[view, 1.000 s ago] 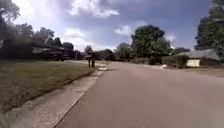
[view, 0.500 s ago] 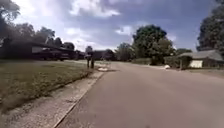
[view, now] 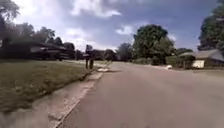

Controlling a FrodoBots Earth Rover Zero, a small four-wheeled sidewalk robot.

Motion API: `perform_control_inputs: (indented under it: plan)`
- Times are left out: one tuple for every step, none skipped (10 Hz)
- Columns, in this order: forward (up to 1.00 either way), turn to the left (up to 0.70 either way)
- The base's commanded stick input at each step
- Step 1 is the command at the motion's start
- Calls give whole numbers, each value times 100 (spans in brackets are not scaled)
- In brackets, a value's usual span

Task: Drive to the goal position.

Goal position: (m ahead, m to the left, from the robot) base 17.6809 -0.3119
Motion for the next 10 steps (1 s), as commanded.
perform_control_inputs:
  plan:
    - [100, 0]
    - [100, 0]
    - [100, 0]
    - [100, 0]
    - [100, 0]
    - [100, 0]
    - [100, 0]
    - [100, 0]
    - [100, 0]
    - [100, 0]
